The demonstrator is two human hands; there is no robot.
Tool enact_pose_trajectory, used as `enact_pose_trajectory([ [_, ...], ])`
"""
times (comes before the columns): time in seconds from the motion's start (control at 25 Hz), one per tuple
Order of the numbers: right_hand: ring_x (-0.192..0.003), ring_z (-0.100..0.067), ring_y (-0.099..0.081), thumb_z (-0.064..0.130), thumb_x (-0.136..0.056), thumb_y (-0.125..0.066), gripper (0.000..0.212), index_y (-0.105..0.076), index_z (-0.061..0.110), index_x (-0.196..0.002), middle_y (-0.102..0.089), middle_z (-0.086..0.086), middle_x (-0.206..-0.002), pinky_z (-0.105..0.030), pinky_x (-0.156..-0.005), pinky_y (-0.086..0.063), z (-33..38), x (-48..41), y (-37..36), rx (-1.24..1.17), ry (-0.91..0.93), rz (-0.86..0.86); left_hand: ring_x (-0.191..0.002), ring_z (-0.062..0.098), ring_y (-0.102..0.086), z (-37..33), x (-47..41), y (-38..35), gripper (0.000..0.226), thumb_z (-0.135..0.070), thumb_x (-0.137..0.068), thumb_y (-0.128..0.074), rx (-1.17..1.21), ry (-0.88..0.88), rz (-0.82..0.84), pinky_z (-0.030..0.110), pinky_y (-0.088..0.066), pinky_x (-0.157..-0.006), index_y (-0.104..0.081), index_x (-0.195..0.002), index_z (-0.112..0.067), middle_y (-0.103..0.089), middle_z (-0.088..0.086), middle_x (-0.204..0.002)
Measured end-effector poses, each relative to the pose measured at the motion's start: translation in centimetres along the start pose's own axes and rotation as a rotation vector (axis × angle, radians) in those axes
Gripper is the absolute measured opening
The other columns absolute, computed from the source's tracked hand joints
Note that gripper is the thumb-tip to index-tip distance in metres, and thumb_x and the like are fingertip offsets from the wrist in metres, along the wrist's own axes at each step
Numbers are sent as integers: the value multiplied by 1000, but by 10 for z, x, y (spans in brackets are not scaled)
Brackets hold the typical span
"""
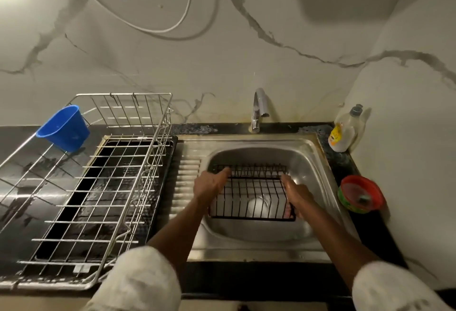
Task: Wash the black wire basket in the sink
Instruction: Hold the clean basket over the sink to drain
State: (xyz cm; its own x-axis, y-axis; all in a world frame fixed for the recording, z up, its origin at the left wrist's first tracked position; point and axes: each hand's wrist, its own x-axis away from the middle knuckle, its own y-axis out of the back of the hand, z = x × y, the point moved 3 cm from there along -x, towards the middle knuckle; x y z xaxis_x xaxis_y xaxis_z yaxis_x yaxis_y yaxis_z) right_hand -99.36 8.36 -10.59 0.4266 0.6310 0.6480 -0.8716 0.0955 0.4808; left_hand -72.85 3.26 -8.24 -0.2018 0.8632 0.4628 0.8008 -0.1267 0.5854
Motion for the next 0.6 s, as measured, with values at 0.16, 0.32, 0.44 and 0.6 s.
enact_pose_trajectory([
  [0.16, -111, -38, -61, 81, -78, -45, 100, -45, 8, -145, -59, -22, -132, -48, -96, -52, 6, -7, 0, -94, 43, 28, -89, 28, -68, -10, -14, 3, 67, -71, -79, -58, 49, -23, 8, 43, -60, -84, -64, -105, -9, -68, 12, -100],
  [0.32, -104, -34, -59, 72, -91, -44, 85, -46, 6, -144, -55, -22, -137, -40, -87, -50, 27, 3, 6, -62, 109, -1, -100, 33, -65, -17, -15, 17, 82, -70, -69, -63, 134, 65, 68, 46, -58, -88, -59, -122, -7, -64, 17, -119],
  [0.44, -88, -28, -60, 63, -97, -45, 72, -52, 4, -137, -61, -21, -123, -42, -83, -53, 39, 9, 9, -22, 167, -24, -108, 37, -59, -25, -1, 31, 81, -63, -77, -66, 175, 72, 97, 49, -54, -92, -52, -132, -6, -57, 20, -129],
  [0.6, -79, -29, -66, 62, -99, -43, 56, -61, 11, -114, -65, -13, -88, -46, -82, -58, 65, 36, 14, -17, 310, -29, -120, 47, -51, -38, 15, 58, 72, -47, -86, -66, 218, 72, 125, 63, -48, -96, -43, -138, -3, -47, 25, -139],
])
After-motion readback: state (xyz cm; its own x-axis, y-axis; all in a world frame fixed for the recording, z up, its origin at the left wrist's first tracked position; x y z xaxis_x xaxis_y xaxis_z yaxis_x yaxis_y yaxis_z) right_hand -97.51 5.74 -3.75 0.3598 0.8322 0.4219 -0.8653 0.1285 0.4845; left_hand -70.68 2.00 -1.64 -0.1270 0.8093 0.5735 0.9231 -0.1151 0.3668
